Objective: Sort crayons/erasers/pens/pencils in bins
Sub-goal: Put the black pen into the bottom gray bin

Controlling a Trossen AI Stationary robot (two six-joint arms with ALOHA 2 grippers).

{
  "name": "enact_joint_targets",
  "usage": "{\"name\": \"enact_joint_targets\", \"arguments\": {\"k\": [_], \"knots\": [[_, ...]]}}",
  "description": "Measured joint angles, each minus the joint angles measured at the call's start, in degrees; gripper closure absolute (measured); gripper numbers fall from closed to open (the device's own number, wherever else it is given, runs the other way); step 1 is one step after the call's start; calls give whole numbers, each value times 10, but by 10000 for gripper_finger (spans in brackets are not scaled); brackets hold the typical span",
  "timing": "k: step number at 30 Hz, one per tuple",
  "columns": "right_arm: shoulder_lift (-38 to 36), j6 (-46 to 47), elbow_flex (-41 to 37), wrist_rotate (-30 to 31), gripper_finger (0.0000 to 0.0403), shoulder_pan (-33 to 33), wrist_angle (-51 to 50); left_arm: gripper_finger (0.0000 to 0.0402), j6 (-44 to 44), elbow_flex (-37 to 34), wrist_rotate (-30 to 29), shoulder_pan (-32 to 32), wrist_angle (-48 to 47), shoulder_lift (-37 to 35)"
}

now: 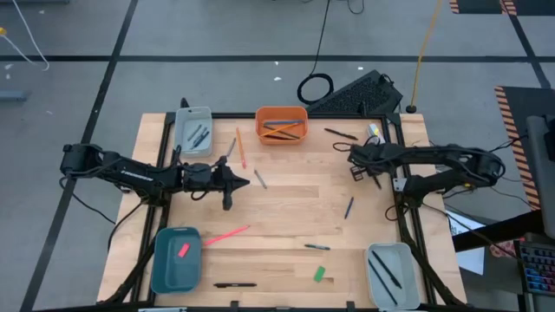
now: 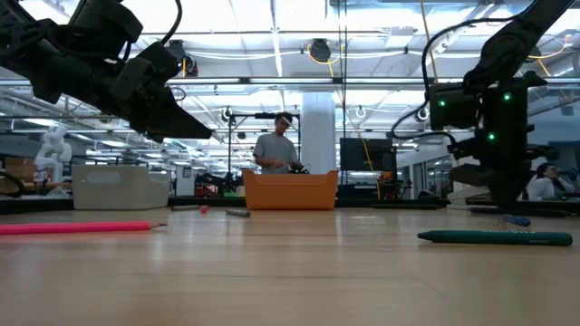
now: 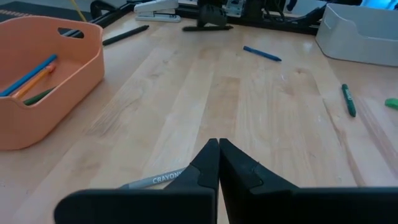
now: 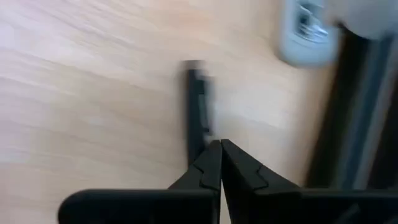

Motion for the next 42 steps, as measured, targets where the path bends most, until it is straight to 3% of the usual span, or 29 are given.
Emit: {"name": "enact_joint_targets", "arguments": {"k": [11, 18, 25, 30, 36, 39, 42], "knots": [[-34, -114, 0, -75, 385, 4, 64, 390, -21, 0, -4, -2, 0, 0], [-67, -243, 0, -103, 290, 4, 67, 398, -21, 0, -4, -2, 1, 0], [-91, -300, 1, -202, 210, 20, 87, 387, -22, 0, -4, -2, 1, 0], [-82, -320, 9, -217, 202, 62, 114, 398, -12, 0, -4, -2, 2, 0], [-31, -407, 50, -217, 203, 97, 221, 387, -14, 0, -4, -2, 1, 0], [6, -477, 103, -208, 202, 106, 177, 390, -18, 0, -4, -7, 1, 0], [39, -537, 150, -174, 202, 114, 68, 398, -13, 0, -4, -14, 1, 0]]}}
